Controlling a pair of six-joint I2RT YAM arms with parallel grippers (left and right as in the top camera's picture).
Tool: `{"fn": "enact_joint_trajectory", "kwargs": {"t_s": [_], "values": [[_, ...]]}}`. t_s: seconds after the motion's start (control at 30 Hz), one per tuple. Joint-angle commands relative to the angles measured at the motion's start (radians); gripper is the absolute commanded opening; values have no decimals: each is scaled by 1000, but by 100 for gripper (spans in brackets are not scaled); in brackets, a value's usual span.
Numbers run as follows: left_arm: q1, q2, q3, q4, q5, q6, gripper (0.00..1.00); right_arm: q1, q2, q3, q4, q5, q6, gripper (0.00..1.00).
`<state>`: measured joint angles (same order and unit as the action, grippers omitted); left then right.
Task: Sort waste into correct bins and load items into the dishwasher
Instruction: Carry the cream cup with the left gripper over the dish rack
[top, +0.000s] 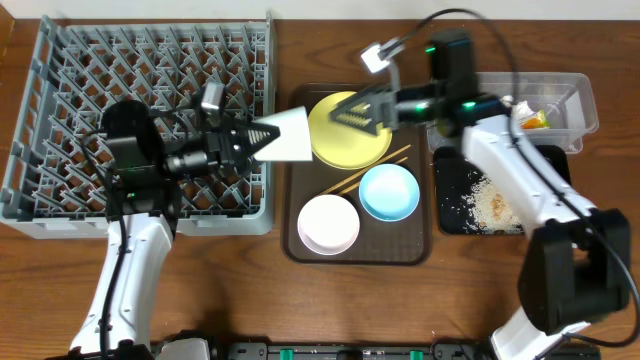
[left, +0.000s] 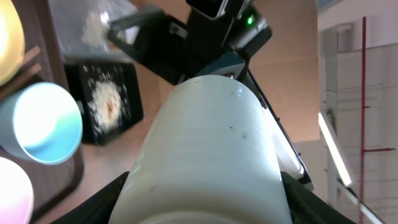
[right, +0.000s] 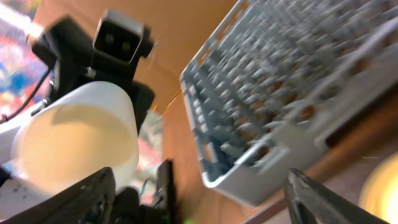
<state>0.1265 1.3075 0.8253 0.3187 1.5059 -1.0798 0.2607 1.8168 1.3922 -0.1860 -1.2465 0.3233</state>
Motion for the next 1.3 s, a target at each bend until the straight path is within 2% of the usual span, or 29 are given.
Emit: {"fn": "enact_joint_trajectory", "kwargs": {"t_s": [0.0, 0.23, 0.43, 0.7, 1.07, 1.27], "values": [[36, -1, 10, 42, -57, -8, 30, -64, -82, 5, -2, -6, -6, 96], [91, -1, 53, 69, -165, -39, 31, -94, -151, 5, -109, 76, -71, 99], [98, -1, 187, 68, -187, -39, 31, -69, -164, 5, -192, 152, -115, 99], [134, 0, 358, -14, -323, -34, 33, -43, -164, 5, -280, 254, -146, 99], [187, 0, 543, -331, -369, 134, 33, -43, -164, 5, -328, 316, -157, 99], [185, 0, 653, -613, -490, 296, 33, -43, -164, 5, -347, 323, -164, 99]]}}
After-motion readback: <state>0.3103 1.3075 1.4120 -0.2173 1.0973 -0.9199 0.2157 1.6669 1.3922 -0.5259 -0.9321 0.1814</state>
